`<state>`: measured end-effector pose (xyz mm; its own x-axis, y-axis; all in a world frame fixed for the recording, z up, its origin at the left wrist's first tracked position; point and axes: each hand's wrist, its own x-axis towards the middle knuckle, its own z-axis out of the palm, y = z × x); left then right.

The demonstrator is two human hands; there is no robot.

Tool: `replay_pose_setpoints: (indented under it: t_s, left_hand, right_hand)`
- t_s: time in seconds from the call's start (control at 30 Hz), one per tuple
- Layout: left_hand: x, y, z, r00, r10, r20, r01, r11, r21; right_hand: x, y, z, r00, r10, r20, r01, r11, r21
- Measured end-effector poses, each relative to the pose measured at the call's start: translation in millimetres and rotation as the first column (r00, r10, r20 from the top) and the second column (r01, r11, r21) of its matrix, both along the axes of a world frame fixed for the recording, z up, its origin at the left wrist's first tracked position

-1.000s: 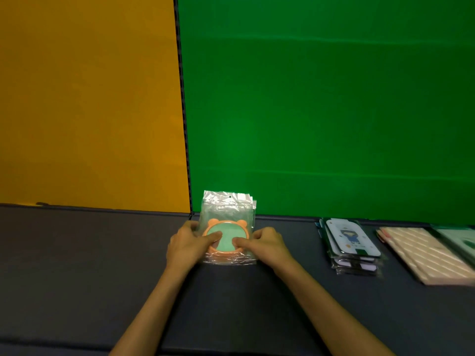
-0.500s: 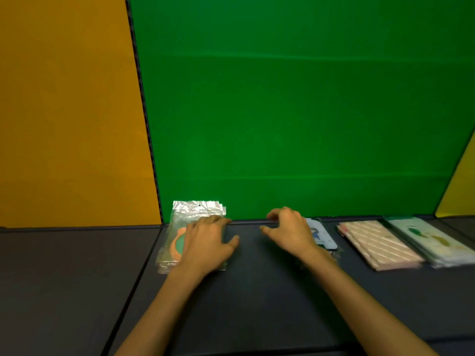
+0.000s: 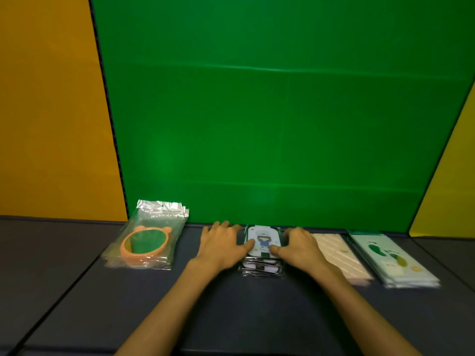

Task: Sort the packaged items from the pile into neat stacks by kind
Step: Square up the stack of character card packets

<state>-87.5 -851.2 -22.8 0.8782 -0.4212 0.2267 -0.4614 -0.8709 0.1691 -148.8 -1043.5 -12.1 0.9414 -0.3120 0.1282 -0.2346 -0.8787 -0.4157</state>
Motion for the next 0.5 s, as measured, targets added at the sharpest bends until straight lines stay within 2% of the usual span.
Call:
replay_pose_setpoints:
  t_s: [0.13,0.27,0.37,0.5]
  left_hand:
    - [-0.9,-11.5,-7.0,0.992,0.084,-0.092,-0.08,0.995,0.052]
    - [-4.1,-19.9,-13.2,0.965,0.098,-0.242,-0.105,0.994,-0.017]
    - [-5.4,-24.3,-15.6,0.933,0.07,-0.353,-0.119,0.986,-0.119]
    - [1.1,-23.5,-21.4,0.878,-0.05,-0.477,-0.144,0.92,-0.363]
  right_hand:
    - [-2.6,-3.5,-4.0,0.993,0.058,-0.105,-0.045,0.992,0.119]
    - [-3.2,-5.6,-9.9,0.985,0.101,-0.138,-0.071,0.976,0.207]
    - [-1.6,-7.5,-11.9,0.988,0.101,-0.119,-0.066,0.961,0.269]
    - [0.2,-7.0,-15.1,0.993,0.06,-0.101,-0.012,0.909,0.417]
